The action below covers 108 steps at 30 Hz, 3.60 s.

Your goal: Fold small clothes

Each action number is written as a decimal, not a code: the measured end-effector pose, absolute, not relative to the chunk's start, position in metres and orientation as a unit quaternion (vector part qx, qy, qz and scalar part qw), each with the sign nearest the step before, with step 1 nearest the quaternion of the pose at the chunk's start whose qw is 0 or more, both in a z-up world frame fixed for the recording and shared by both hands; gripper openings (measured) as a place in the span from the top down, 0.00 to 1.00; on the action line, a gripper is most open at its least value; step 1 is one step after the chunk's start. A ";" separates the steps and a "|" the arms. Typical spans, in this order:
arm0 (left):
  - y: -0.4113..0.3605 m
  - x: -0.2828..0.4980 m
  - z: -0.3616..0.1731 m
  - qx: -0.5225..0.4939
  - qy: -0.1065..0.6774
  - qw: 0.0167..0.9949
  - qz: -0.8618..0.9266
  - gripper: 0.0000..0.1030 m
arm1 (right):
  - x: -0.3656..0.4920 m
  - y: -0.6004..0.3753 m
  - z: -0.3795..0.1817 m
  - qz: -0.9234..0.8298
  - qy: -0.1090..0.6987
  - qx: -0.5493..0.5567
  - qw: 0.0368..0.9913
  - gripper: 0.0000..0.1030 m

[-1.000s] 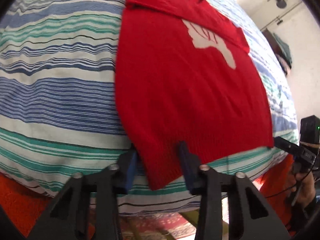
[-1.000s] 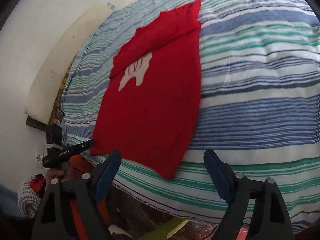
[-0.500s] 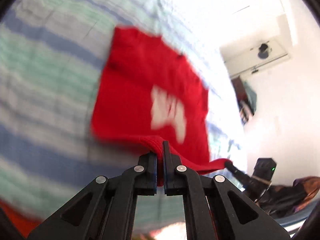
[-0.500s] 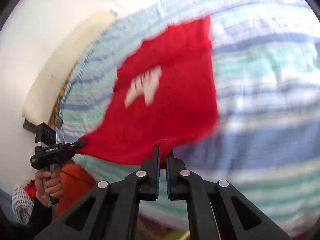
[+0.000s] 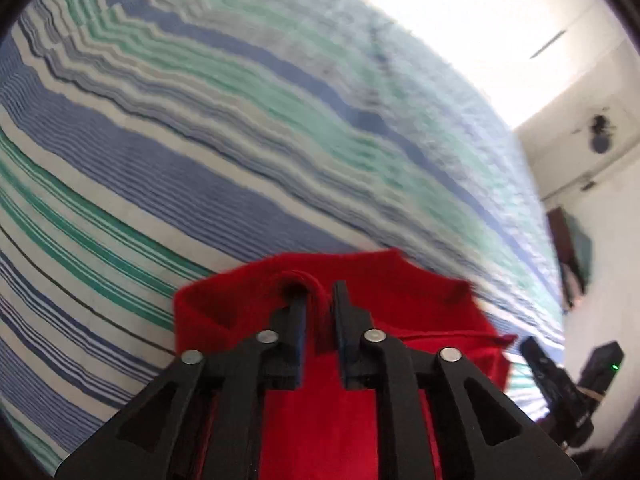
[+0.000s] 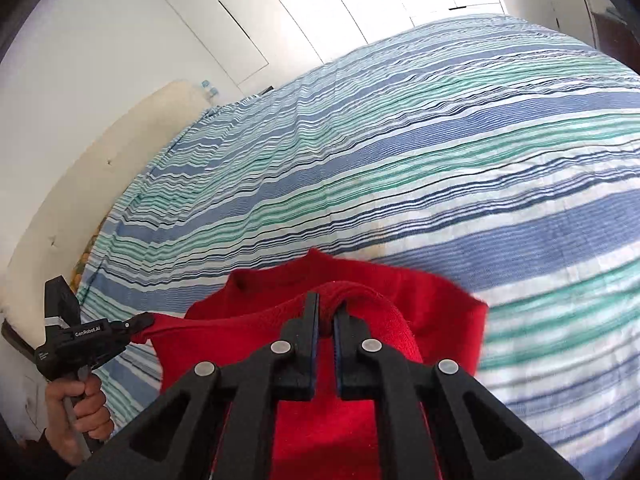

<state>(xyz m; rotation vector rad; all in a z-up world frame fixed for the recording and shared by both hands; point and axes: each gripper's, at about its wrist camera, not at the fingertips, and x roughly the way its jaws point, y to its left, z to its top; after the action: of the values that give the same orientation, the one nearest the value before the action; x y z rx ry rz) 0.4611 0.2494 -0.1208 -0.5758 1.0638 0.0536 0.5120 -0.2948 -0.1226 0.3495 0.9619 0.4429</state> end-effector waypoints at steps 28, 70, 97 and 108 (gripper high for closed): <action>0.223 0.239 -0.137 -0.106 0.462 0.876 0.084 0.13 | 0.325 -0.363 -0.138 0.176 0.462 0.011 0.869 0.39; 0.245 0.201 -0.197 -0.101 0.452 0.879 0.118 0.01 | 0.275 -0.474 -0.192 0.040 0.471 0.018 0.881 0.00; 0.262 0.231 -0.114 -0.281 0.379 0.882 -0.012 0.03 | 0.271 -0.476 -0.189 0.047 0.463 0.031 0.884 0.00; 0.225 0.379 -0.180 -0.198 0.535 0.821 0.025 0.91 | 0.268 -0.480 -0.189 0.056 0.458 0.045 0.886 0.00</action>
<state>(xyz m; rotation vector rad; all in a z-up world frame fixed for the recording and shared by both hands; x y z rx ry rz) 0.3792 0.2247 -0.1800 -0.4212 1.1385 0.0538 0.2684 -0.4798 -0.1885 0.0929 0.9531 0.1158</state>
